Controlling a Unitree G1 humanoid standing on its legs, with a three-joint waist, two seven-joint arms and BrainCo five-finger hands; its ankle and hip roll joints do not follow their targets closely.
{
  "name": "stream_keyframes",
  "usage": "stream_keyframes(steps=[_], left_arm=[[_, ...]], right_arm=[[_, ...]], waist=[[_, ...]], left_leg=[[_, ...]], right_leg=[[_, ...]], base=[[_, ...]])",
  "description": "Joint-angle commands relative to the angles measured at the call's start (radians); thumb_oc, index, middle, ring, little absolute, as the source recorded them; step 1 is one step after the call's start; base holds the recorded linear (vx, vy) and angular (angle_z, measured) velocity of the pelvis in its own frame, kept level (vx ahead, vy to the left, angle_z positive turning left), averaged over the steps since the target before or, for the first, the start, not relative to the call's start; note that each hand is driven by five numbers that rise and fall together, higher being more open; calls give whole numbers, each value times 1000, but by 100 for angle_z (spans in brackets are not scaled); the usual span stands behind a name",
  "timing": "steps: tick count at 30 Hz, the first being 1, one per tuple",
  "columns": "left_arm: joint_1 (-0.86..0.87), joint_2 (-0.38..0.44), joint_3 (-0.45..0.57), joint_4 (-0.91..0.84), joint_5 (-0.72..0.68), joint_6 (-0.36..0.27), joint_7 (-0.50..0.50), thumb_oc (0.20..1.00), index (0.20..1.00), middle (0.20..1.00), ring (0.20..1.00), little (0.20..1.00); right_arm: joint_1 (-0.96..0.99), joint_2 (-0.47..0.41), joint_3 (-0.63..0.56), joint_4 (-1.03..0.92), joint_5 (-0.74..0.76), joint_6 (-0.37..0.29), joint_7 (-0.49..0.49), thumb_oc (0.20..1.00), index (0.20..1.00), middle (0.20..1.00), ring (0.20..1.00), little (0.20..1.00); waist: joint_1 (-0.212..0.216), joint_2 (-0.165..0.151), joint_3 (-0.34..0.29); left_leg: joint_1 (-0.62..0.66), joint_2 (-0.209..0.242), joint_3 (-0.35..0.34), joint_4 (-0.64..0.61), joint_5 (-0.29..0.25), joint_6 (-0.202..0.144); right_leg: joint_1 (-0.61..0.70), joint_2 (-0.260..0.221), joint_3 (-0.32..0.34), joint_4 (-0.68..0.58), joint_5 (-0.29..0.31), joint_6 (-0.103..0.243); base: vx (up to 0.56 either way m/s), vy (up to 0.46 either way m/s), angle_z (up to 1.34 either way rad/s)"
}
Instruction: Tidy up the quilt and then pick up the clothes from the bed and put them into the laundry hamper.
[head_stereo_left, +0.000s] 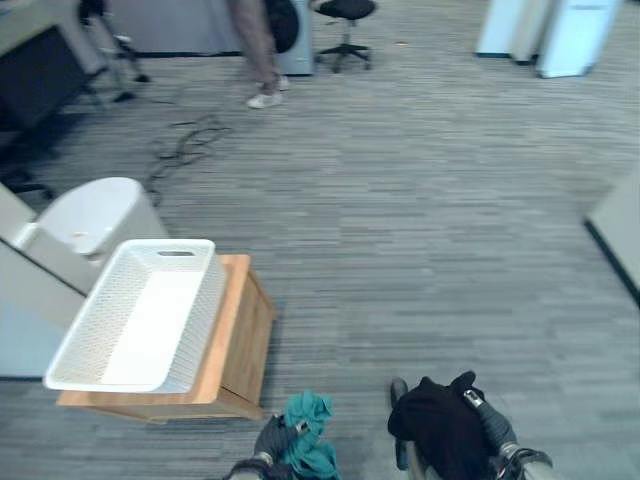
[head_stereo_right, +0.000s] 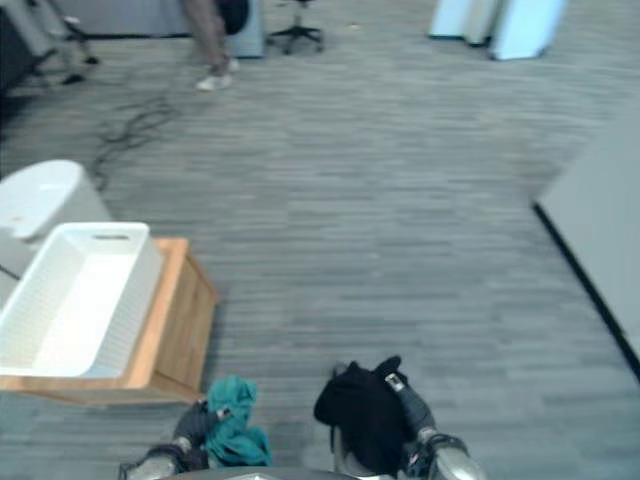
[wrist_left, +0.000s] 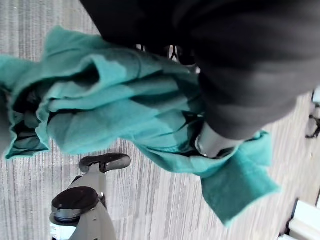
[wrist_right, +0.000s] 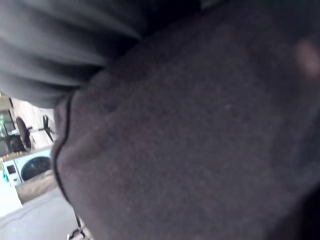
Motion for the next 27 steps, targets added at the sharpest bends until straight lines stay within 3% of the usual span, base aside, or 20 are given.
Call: stream_keyframes(steps=[1,3,4,5,6,8,10,11,14,15,17,18,19,20,22,23,24,25,26,27], left_arm=[[-37,33,68,-162,11,-65,-29,200,200,200,200,200],[-33,38,73,-189,2,-31,-22,200,200,200,200,200],[-35,38,70,-190,-2,-15,-22,200,200,200,200,200],[-37,37,66,-180,-9,-20,-25,200,200,200,200,200],[-37,38,67,-177,-20,-24,-20,200,200,200,200,200],[-31,40,68,-187,-30,-26,-10,200,200,200,200,200],[-19,62,67,-209,-21,-28,-17,200,200,200,200,200],[-13,66,65,-209,-24,-34,-19,200,200,200,200,200],[-1,65,61,-206,-38,-71,-23,200,200,200,200,200],[1,60,68,-203,-43,-82,-28,200,200,200,200,200],[7,39,92,-184,-31,-70,-34,200,200,200,200,200],[1,36,96,-175,-19,-72,-32,200,200,200,200,200],[-14,52,97,-192,-23,-59,-38,200,200,200,200,200],[-36,77,94,-234,-7,-2,-40,200,200,200,200,200],[-56,86,80,-237,-3,25,8,200,200,200,200,200],[-74,89,71,-211,-11,12,21,200,200,200,200,200],[-77,88,70,-206,-17,9,20,200,200,200,200,200],[-91,93,65,-186,-18,-12,11,200,200,200,200,200],[-97,99,61,-170,2,-33,-5,200,200,200,200,200],[-103,104,54,-154,26,-53,-25,200,200,200,200,200]], right_arm=[[-36,-17,-18,-88,-10,-96,7,200,200,200,200,200],[-65,-36,-35,-68,-1,-97,19,200,200,200,200,200],[-78,-51,-50,-59,16,-104,30,200,200,200,200,200],[-88,-66,-66,-66,27,-100,41,200,200,200,200,200],[-88,-77,-77,-79,31,-89,56,200,200,200,200,200],[-73,-92,-88,-121,32,-67,65,200,200,200,200,200],[-34,-111,-70,-179,43,-63,37,200,200,200,200,200],[-22,-116,-61,-191,41,-64,33,200,200,200,200,200],[-19,-117,-38,-193,16,-83,41,200,200,200,200,200],[-34,-114,-27,-187,3,-81,45,200,200,200,200,200],[-57,-99,1,-171,-8,-54,27,200,200,200,200,200],[-65,-84,8,-162,-14,-52,20,200,200,200,200,200],[-70,-65,10,-153,-22,-59,13,200,200,200,200,200],[-45,-51,-12,-169,-26,-60,-13,200,200,200,200,200],[-36,-43,-12,-167,-33,-61,-27,200,200,200,200,200],[-34,-39,-2,-152,-37,-87,-33,200,200,200,200,200],[-33,-39,-1,-150,-41,-92,-30,200,200,200,200,200],[-27,-34,-5,-148,-40,-108,-31,200,200,200,200,200],[-18,-29,-10,-152,-33,-120,-39,200,200,200,200,200],[-5,-21,-10,-154,-29,-129,-57,200,200,200,200,200]], waist=[[-35,-14,12],[-12,-37,22],[2,-41,32],[11,-46,34],[15,-49,32],[32,-38,25],[47,-26,12],[48,-28,7],[64,-30,5],[71,-24,0],[94,-32,-21],[110,-40,-29],[128,-55,-34],[111,-58,-27],[80,-48,-14],[58,-23,7],[54,-18,10],[43,-17,23],[22,-24,33],[-7,-28,39]], left_leg=[[-98,128,253,185,177,-65],[-243,161,316,395,276,-93],[-355,182,340,458,271,-96],[-432,214,393,432,269,-104],[-444,228,434,375,261,-105],[-455,189,519,150,254,-93],[-490,197,630,-111,304,-94],[-492,188,646,-186,334,-90],[-519,191,640,-256,357,-89],[-519,201,671,-262,360,-83],[-497,191,681,-261,330,-54],[-499,180,671,-237,325,-44],[-502,143,640,-212,321,-23],[-457,89,603,-185,295,25],[-399,59,552,-188,274,42],[-350,73,515,-212,284,43],[-343,75,506,-217,284,42],[-305,76,450,-235,275,31],[-273,74,394,-254,258,24],[-248,72,322,-275,243,26]], right_leg=[[96,-46,-53,-76,49,82],[183,-64,-96,-86,38,48],[238,-63,-127,-98,21,31],[286,-68,-182,-115,-7,25],[308,-73,-217,-127,-28,27],[343,-67,-275,-151,-54,41],[407,-48,-342,-166,-96,57],[425,-48,-356,-168,-105,62],[458,-49,-372,-158,-137,67],[469,-55,-391,-139,-160,75],[526,-84,-397,-61,-214,99],[545,-107,-403,-12,-207,105],[537,-173,-401,114,-133,125],[436,-204,-336,445,-14,153],[272,-207,-250,606,38,154],[141,-173,-223,618,12,106],[126,-168,-221,616,7,101],[101,-160,-208,468,-36,74],[85,-140,-167,279,-21,73],[78,-94,-66,162,-3,77]], base=[[359,-117,136],[361,-188,114],[430,-163,75],[405,-57,61],[366,26,80],[457,92,63],[620,123,52],[420,114,74],[319,153,60],[333,197,25],[522,218,1],[552,208,-3],[636,298,0],[594,300,5],[421,154,89],[225,-17,166],[220,-213,158],[227,-370,140],[317,-539,137],[207,-388,144]])
